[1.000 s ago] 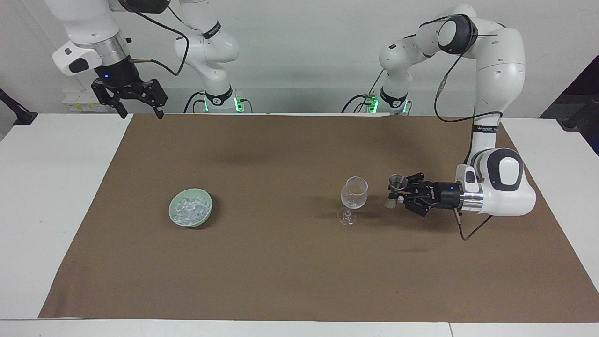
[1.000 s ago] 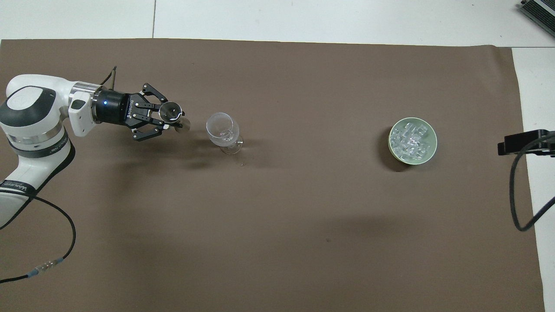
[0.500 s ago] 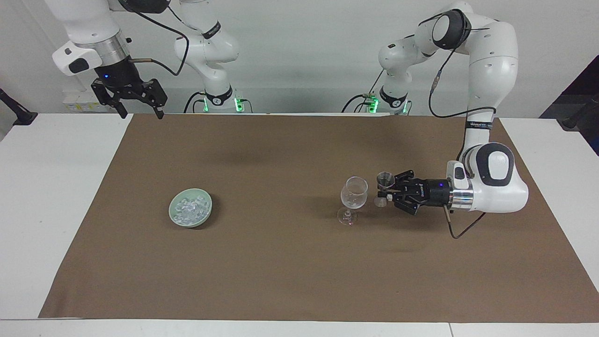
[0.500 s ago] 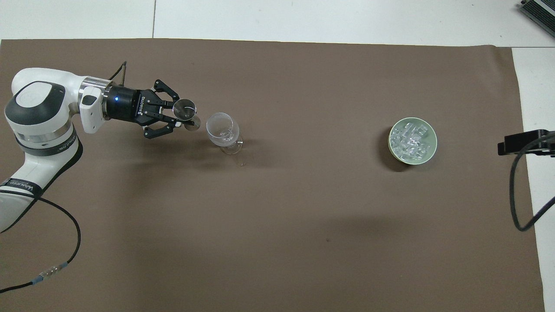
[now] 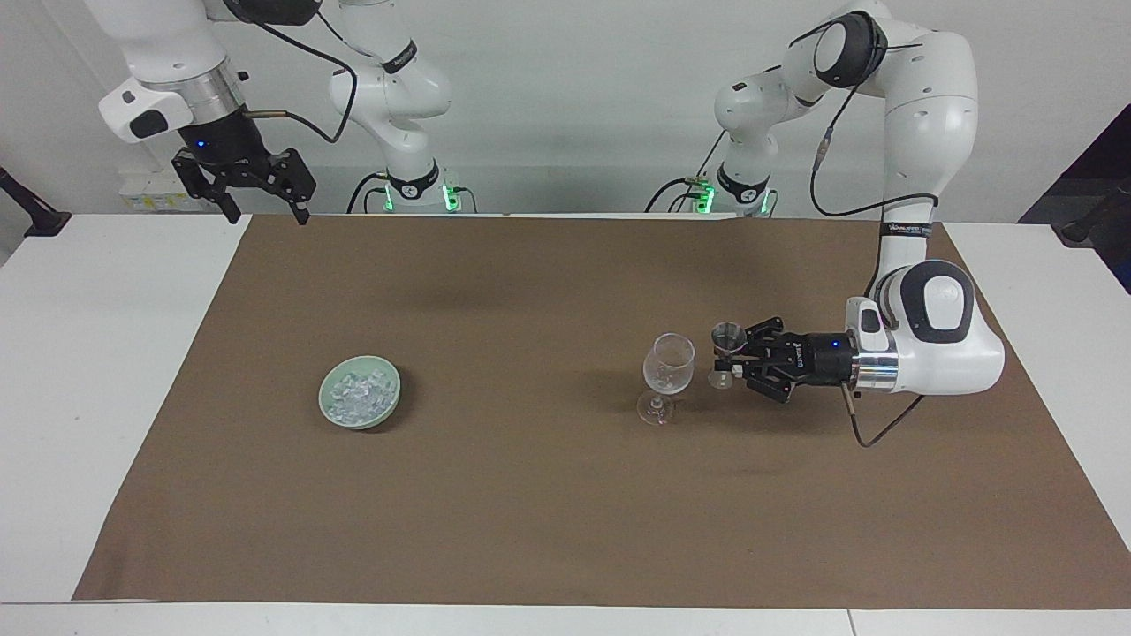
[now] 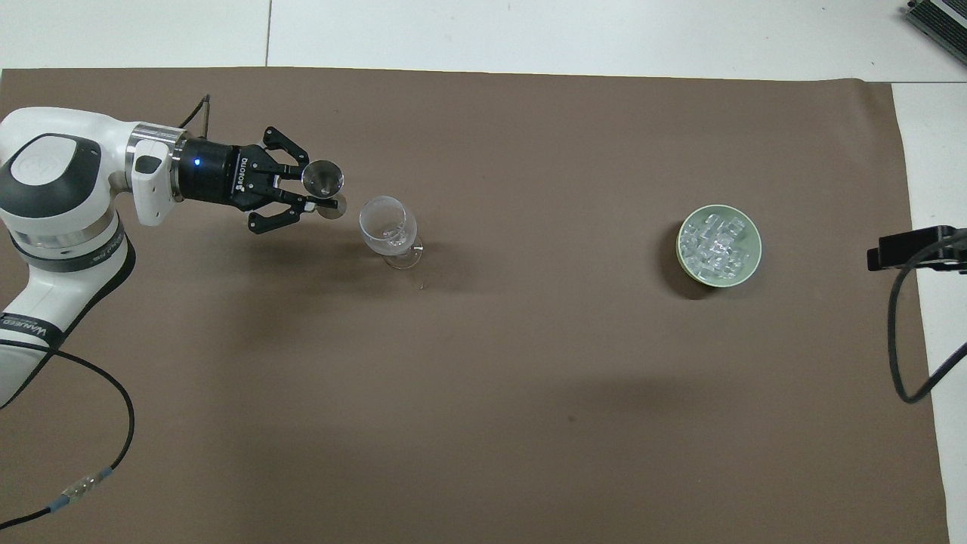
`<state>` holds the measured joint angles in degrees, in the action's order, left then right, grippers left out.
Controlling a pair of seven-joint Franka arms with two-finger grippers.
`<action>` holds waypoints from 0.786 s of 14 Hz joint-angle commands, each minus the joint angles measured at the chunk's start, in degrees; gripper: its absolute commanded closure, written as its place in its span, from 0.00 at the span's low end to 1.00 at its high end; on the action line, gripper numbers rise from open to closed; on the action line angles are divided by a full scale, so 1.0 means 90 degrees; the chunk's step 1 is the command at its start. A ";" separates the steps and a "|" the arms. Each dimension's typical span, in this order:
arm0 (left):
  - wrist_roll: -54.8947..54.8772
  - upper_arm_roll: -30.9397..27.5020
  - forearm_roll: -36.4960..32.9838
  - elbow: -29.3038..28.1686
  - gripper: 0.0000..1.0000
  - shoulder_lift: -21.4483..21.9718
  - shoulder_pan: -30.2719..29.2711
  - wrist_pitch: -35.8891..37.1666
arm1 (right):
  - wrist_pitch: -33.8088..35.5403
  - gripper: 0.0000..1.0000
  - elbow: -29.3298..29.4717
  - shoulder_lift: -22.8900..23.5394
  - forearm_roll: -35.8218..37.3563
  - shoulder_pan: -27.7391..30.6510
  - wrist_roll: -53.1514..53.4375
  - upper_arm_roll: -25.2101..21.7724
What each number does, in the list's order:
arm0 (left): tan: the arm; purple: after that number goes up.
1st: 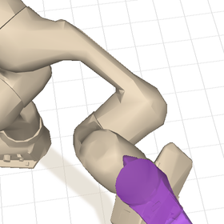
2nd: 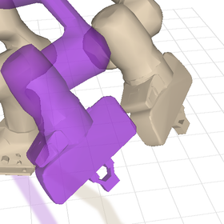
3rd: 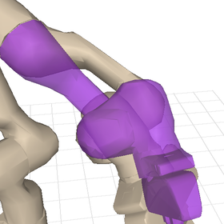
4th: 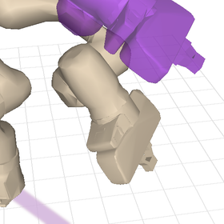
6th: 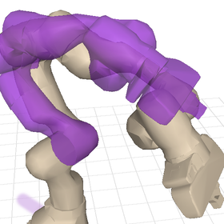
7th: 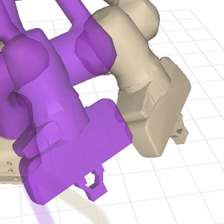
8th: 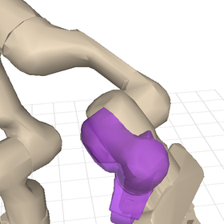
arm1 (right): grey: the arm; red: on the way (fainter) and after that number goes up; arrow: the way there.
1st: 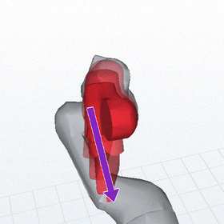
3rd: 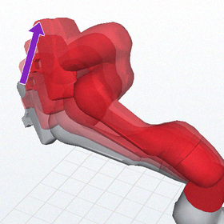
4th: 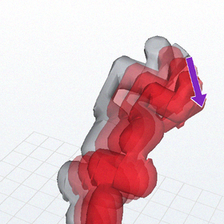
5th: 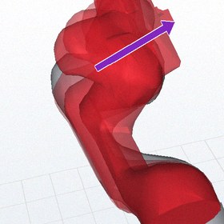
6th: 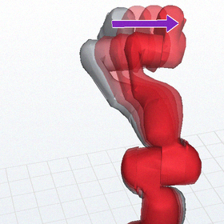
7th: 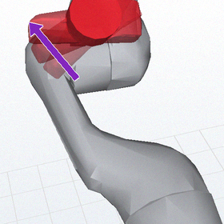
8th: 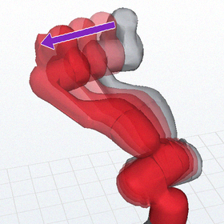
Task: Pour wine and add ice with both arms
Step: 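Lift the bottle with the left gripper toward the clear glass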
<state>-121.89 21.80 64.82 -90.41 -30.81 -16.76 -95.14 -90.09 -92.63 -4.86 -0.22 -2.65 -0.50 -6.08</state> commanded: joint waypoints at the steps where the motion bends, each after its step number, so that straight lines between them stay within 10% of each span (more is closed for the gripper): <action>1: 0.0067 -0.0400 0.0122 -0.0335 1.00 0.0416 0.0319 -0.0229 | -0.0039 0.00 -0.0011 -0.0016 0.0015 0.0041 -0.0179 0.0011; 11: 0.0320 -0.0528 -0.0200 -0.0560 1.00 0.0845 0.0593 -0.0678 | -0.0039 0.00 -0.0011 -0.0016 0.0015 0.0041 -0.0179 0.0011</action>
<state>-120.11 18.34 64.02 -92.65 -26.71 -12.39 -99.30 -90.09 -92.63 -4.86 -0.22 -2.65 -0.50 -6.08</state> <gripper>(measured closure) 0.744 0.000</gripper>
